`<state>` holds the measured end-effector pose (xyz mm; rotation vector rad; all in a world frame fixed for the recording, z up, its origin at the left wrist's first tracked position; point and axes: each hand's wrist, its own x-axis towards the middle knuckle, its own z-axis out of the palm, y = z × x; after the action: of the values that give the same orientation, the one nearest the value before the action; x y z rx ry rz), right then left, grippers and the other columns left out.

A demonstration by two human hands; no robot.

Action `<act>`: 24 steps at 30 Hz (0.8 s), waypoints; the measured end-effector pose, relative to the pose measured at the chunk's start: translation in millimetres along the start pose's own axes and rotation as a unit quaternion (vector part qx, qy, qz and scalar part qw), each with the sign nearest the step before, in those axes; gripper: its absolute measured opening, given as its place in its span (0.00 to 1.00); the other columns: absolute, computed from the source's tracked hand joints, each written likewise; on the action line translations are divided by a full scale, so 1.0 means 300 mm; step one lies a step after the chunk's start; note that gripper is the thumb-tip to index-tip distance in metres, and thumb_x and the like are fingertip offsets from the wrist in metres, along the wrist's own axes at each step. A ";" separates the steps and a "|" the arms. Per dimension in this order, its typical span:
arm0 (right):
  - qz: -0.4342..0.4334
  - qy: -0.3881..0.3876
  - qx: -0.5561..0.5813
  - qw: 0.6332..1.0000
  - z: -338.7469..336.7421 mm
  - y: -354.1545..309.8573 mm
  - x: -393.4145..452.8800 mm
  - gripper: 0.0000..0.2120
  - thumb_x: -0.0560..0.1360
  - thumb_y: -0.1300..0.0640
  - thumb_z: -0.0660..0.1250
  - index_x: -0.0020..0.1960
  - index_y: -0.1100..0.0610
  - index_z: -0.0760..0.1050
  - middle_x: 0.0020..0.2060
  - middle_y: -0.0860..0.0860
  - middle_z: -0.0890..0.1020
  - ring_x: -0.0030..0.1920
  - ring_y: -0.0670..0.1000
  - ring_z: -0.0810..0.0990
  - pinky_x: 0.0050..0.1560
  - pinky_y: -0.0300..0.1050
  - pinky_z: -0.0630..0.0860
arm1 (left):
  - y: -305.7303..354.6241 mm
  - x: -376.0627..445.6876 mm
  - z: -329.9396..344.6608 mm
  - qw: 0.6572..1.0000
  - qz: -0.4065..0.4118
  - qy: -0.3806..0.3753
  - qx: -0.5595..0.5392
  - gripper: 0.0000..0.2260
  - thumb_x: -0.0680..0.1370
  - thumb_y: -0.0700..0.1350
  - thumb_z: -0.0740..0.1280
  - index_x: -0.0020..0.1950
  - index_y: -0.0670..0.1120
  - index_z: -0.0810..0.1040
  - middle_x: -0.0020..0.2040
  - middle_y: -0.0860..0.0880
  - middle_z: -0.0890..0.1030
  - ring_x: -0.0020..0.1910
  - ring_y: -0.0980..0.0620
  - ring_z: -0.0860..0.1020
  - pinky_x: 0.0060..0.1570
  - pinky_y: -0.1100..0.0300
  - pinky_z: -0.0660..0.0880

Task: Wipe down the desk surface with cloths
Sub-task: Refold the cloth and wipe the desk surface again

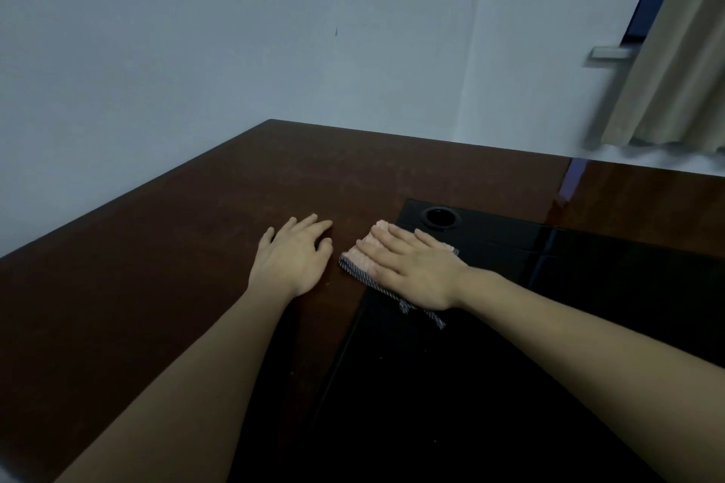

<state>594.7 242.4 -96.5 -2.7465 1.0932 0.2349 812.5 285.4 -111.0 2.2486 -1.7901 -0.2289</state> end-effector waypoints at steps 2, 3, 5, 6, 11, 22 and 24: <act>0.025 0.007 -0.002 1.000 -0.014 0.023 0.072 0.28 0.84 0.37 0.40 0.82 0.40 0.39 0.82 0.45 0.38 0.81 0.49 0.36 0.80 0.54 0.37 | -0.002 0.002 0.002 1.000 0.000 0.000 0.003 0.22 0.85 0.56 0.51 0.80 0.60 0.60 0.82 0.57 0.57 0.81 0.52 0.52 0.79 0.45 0.46; 0.034 0.011 -0.001 0.999 -0.020 0.030 0.104 0.28 0.84 0.37 0.40 0.82 0.40 0.39 0.82 0.46 0.38 0.81 0.49 0.37 0.80 0.55 0.37 | -0.004 0.004 0.004 1.000 0.001 0.000 0.004 0.22 0.85 0.56 0.51 0.80 0.60 0.60 0.82 0.57 0.57 0.81 0.52 0.52 0.79 0.45 0.46; 0.044 0.017 0.003 0.999 -0.025 0.043 0.147 0.28 0.84 0.37 0.40 0.82 0.41 0.40 0.82 0.47 0.39 0.82 0.50 0.37 0.80 0.56 0.38 | -0.005 0.003 0.009 1.000 0.003 0.002 0.004 0.22 0.85 0.56 0.51 0.80 0.61 0.60 0.82 0.57 0.56 0.81 0.52 0.51 0.80 0.45 0.46; 0.043 0.020 0.005 0.999 -0.025 0.045 0.161 0.28 0.84 0.37 0.40 0.82 0.41 0.40 0.82 0.47 0.39 0.82 0.50 0.37 0.80 0.56 0.38 | -0.007 0.004 0.010 1.000 0.003 0.004 0.005 0.22 0.85 0.56 0.51 0.80 0.61 0.60 0.82 0.57 0.56 0.81 0.52 0.51 0.80 0.46 0.46; 0.016 0.018 0.001 1.000 -0.014 0.051 0.128 0.28 0.85 0.37 0.39 0.82 0.41 0.39 0.82 0.46 0.38 0.81 0.49 0.35 0.80 0.55 0.37 | -0.005 -0.008 0.007 1.000 0.003 0.003 -0.002 0.22 0.85 0.55 0.52 0.80 0.60 0.60 0.82 0.57 0.56 0.81 0.53 0.51 0.80 0.46 0.46; 0.068 0.079 0.064 0.993 -0.027 0.149 -0.005 0.30 0.84 0.35 0.47 0.83 0.41 0.46 0.83 0.44 0.47 0.82 0.50 0.40 0.79 0.61 0.37 | 0.020 -0.011 -0.021 0.999 -0.020 -0.021 -0.019 0.22 0.85 0.58 0.52 0.79 0.59 0.63 0.81 0.56 0.59 0.81 0.51 0.54 0.79 0.43 0.47; 0.106 0.069 0.079 0.989 -0.010 0.198 -0.032 0.31 0.83 0.33 0.48 0.83 0.41 0.47 0.83 0.44 0.47 0.82 0.50 0.41 0.79 0.61 0.39 | 0.047 0.004 -0.042 0.998 -0.041 -0.017 -0.054 0.22 0.85 0.59 0.53 0.79 0.58 0.65 0.80 0.55 0.63 0.80 0.49 0.59 0.78 0.40 0.50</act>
<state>547.0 205.6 -97.9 -2.5378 1.3780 -0.0159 803.1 282.6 -94.6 2.2570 -1.6615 -0.3723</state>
